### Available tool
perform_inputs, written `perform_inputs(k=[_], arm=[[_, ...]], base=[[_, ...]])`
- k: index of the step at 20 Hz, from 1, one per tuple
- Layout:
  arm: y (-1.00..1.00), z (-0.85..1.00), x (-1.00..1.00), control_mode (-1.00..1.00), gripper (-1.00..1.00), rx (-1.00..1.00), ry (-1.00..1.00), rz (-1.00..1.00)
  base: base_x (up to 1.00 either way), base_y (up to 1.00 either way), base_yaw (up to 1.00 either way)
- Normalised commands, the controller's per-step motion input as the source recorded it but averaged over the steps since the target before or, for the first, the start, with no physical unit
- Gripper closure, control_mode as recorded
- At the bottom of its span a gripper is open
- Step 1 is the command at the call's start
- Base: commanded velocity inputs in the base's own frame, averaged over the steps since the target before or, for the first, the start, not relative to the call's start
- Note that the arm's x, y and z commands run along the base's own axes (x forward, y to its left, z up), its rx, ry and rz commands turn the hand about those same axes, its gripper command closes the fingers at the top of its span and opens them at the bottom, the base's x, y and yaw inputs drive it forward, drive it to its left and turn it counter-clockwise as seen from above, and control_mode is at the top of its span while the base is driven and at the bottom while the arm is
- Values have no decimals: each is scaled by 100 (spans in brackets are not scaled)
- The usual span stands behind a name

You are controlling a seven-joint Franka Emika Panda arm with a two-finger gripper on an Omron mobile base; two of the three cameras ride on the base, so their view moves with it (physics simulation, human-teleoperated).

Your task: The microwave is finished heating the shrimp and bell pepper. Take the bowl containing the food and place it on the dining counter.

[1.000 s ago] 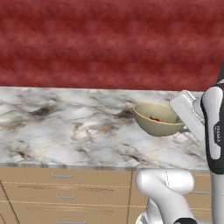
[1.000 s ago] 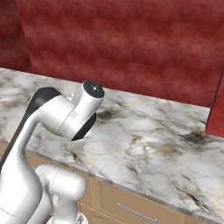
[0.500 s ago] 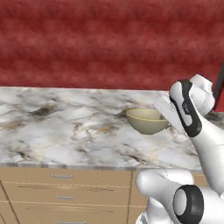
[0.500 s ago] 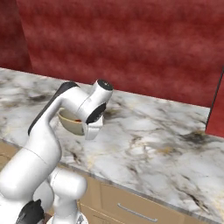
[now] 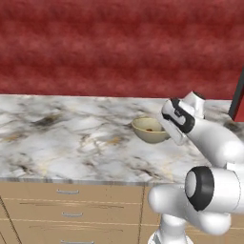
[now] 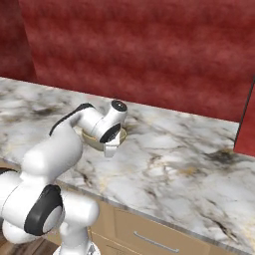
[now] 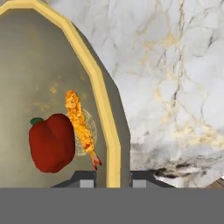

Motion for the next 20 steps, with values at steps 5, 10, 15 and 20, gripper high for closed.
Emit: perform_inputs(k=[5,10,15,20], arm=[[12,-51,95,-100,100,-17,-3,-11],[1,-57,58,-100,100,-19,0,-7],[0,-43,39,-100,100,-11,0,-5],[0,-13,27,-100,-100,-2,0,-6]], base=[[0,0,0],[0,0,0],[0,0,0],[0,0,0]])
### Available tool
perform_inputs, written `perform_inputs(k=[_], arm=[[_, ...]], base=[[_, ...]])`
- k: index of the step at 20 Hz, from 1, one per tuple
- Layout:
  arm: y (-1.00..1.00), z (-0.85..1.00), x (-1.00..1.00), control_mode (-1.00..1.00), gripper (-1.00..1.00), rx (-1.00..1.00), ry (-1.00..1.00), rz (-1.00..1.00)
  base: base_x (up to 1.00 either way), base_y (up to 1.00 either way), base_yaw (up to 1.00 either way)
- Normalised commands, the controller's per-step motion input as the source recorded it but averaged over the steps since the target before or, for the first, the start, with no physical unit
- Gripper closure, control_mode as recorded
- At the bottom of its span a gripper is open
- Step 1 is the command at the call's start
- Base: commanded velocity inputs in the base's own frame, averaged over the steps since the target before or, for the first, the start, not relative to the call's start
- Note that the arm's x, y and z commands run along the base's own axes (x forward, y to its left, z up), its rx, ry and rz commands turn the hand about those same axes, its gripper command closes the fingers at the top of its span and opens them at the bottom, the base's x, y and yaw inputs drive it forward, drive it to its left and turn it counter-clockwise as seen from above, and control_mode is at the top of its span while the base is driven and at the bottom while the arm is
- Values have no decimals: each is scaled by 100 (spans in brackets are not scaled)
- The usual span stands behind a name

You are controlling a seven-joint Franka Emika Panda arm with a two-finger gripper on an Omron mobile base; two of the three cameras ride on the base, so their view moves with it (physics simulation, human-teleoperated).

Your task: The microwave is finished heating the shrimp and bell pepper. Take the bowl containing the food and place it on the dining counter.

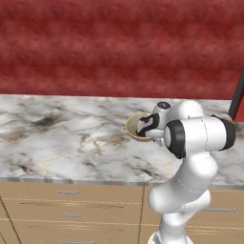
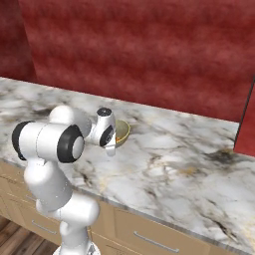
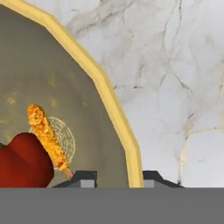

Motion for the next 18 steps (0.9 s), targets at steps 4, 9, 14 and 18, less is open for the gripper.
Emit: perform_inputs(k=[4,9,14,18], arm=[[0,39,-2,-100,-100,5,2,-6],[0,97,-46,-100,-100,4,0,-3],[0,100,-93,-100,-100,0,-6,0],[21,100,-100,-100,-100,0,-17,8]], base=[[0,0,0],[0,0,0],[0,0,0],[0,0,0]])
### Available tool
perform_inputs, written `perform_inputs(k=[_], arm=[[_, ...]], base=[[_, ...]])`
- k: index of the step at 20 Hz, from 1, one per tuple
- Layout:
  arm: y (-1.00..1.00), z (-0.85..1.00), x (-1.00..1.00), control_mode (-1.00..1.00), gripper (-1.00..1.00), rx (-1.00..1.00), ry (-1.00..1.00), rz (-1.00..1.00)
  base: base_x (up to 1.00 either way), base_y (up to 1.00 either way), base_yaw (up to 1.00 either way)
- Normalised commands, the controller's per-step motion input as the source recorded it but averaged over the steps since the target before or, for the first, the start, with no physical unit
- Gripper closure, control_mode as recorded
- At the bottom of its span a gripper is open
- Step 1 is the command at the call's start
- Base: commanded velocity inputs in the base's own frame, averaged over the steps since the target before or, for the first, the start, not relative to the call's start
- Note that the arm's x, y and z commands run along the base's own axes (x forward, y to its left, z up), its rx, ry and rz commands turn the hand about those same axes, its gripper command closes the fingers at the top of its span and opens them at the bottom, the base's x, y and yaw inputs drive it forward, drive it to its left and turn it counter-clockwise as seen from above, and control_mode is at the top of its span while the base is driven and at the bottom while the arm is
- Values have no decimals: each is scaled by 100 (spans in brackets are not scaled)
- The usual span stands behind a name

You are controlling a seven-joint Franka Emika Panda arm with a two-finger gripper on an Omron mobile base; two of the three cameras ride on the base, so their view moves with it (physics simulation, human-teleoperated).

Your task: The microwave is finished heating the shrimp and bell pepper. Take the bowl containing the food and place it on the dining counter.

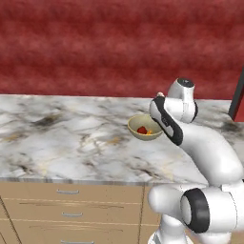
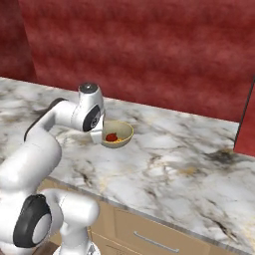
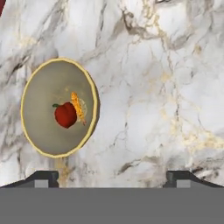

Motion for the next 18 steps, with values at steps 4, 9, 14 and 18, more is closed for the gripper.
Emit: perform_inputs(k=[4,9,14,18], arm=[[36,83,-100,-100,-100,-3,-24,13],[41,59,-100,-100,-100,-7,-30,14],[45,34,-100,-100,-100,-13,-34,15],[59,10,-100,-100,-100,-25,-39,20]], base=[[0,0,0],[0,0,0],[0,0,0],[0,0,0]])
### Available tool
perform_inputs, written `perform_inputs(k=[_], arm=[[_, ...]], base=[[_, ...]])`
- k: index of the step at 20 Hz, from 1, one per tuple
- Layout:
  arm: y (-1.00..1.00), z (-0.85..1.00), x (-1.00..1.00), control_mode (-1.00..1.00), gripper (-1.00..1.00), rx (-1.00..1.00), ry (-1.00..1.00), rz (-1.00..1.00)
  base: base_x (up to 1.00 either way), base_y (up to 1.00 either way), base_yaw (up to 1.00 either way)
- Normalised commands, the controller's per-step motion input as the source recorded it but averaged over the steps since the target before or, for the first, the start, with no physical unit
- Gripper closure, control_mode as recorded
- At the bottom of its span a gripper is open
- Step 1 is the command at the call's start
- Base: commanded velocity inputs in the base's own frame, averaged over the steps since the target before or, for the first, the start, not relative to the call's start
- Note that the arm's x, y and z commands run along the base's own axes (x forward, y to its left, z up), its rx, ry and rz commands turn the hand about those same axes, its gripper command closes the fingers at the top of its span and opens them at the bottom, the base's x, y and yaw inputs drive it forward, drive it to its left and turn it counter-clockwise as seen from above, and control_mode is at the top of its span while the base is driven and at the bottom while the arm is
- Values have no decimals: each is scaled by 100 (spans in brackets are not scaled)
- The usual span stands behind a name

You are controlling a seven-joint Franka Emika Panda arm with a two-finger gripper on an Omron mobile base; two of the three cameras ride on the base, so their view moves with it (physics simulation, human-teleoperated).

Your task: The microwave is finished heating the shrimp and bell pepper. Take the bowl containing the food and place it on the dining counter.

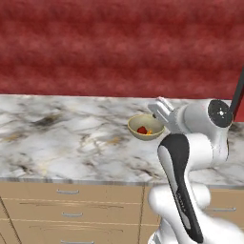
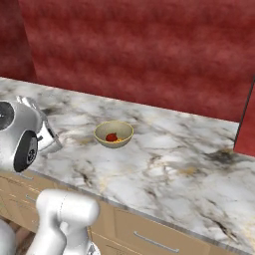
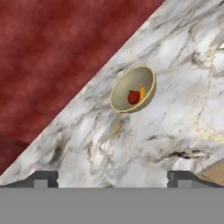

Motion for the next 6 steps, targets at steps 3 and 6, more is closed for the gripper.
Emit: perform_inputs(k=[3,6], arm=[[32,5,-46,-100,-100,-21,-24,10],[0,0,10,-100,-100,0,10,0]], base=[[0,0,0],[0,0,0]])
